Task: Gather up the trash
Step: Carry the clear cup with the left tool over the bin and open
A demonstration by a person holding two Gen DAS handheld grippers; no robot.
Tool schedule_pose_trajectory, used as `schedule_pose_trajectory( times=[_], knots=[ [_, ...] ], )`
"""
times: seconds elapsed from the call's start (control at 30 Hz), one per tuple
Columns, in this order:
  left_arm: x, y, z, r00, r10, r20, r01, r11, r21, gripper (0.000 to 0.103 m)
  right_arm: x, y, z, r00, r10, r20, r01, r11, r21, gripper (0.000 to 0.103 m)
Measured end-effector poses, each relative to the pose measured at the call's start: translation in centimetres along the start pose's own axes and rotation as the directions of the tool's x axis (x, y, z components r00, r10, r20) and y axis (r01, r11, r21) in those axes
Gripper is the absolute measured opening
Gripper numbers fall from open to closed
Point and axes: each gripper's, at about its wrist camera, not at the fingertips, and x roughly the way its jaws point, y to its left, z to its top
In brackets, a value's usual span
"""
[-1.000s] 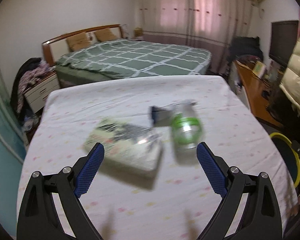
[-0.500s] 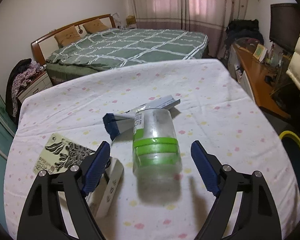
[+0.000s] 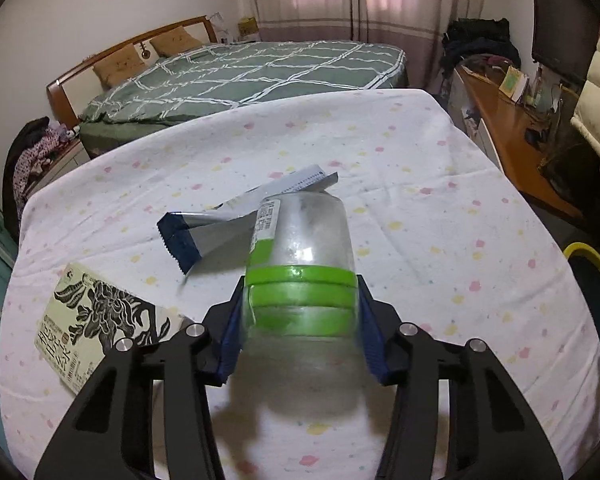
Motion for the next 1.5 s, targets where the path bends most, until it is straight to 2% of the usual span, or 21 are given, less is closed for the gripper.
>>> schedule_pose_trajectory(
  times=[0.17, 0.27, 0.4, 0.67, 1.03, 1.2, 1.5],
  knots=[
    [-0.9, -0.4, -0.7, 1.000, -0.024, -0.009, 0.024, 1.000, -0.006, 0.050, -0.3, -0.3, -0.1, 1.000, 0.014, 0.014, -0.014, 1.000, 0.020, 0.069],
    [-1.9, -1.3, -1.3, 0.999, -0.049, -0.009, 0.049, 0.999, 0.003, 0.050, -0.9, -0.7, -0.2, 0.999, 0.024, 0.045, -0.025, 0.999, 0.036, 0.069],
    [-3.7, -3.1, -2.2, 0.996, -0.091, -0.004, 0.091, 0.996, 0.022, 0.050, -1.2, -1.2, -0.3, 0.998, 0.032, 0.044, -0.034, 0.999, 0.037, 0.069],
    [-5.9, -7.9, -3.1, 0.987, -0.161, -0.005, 0.161, 0.983, 0.092, 0.050, -3.3, -5.8, -0.8, 0.998, -0.010, 0.067, 0.004, 0.996, 0.087, 0.069],
    [-7.5, -18.5, -3.5, 0.959, -0.283, -0.031, 0.283, 0.933, 0.224, 0.050, -5.6, -13.8, -0.5, 0.988, -0.125, 0.095, 0.106, 0.977, 0.187, 0.070],
    [-7.6, -22.9, -4.0, 0.948, -0.314, -0.056, 0.316, 0.906, 0.281, 0.050, -5.9, -16.1, -0.7, 0.984, -0.153, 0.095, 0.130, 0.969, 0.211, 0.071],
    [-6.6, -28.2, -4.7, 0.933, -0.342, -0.114, 0.360, 0.869, 0.339, 0.050, -6.8, -19.3, -0.8, 0.976, -0.191, 0.103, 0.160, 0.954, 0.255, 0.073]
  ],
)
